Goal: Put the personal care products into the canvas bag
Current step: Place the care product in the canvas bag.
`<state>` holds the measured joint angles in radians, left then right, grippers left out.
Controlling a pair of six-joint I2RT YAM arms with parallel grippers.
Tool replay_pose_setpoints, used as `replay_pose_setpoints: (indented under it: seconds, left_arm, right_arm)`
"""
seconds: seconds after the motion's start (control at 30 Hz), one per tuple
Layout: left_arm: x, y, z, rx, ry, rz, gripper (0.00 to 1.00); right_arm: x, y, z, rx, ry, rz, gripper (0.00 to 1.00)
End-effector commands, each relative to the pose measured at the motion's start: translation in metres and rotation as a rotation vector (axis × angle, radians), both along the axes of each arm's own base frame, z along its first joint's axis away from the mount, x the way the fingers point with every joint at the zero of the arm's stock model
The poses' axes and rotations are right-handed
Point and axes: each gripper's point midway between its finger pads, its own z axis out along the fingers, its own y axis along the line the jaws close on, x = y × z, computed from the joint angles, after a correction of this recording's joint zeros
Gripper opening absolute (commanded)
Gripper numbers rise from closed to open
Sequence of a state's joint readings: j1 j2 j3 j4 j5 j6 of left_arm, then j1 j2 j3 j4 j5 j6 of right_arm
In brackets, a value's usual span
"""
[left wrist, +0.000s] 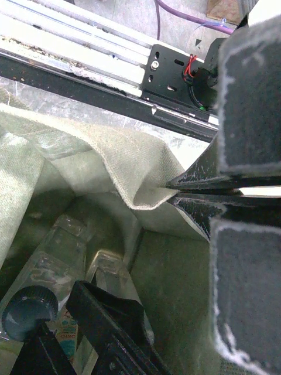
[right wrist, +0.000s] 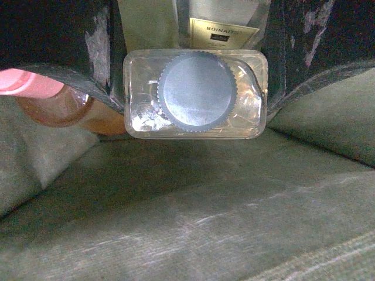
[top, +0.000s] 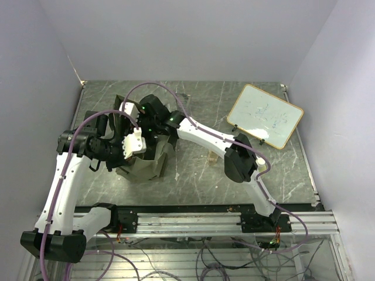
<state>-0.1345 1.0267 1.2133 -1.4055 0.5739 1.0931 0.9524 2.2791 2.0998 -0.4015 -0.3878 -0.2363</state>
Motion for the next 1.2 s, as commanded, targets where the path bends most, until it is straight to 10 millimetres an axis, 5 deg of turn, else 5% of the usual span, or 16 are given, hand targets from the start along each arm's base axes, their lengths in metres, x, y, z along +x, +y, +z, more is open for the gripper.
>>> replay_pose_setpoints:
  seconds: [0.0,0.4,0.7,0.93,1.17]
  left_arm:
    - [-0.001,0.005,-0.006,0.038,0.0,-0.012,0.07]
    - [-0.002,0.007,-0.007,0.047,-0.015,-0.015,0.07]
    - [-0.007,0.008,-0.007,0.05,-0.015,-0.014,0.07]
    - [-0.008,0.008,-0.007,0.049,-0.014,-0.014,0.07]
    - [-0.007,0.007,-0.007,0.045,-0.014,-0.01,0.07]
  right_arm:
    - [0.01,0.007,0.028,0.062,-0.063,-0.06,0.0]
    - [-0.006,0.008,0.043,0.064,-0.092,-0.051,0.0]
    - [-0.013,0.007,0.032,0.033,-0.086,-0.046,0.0]
    - [-0.008,0.004,0.004,-0.026,-0.069,-0.065,0.0]
    - [0.001,0.003,-0.007,-0.051,-0.076,-0.069,0.09]
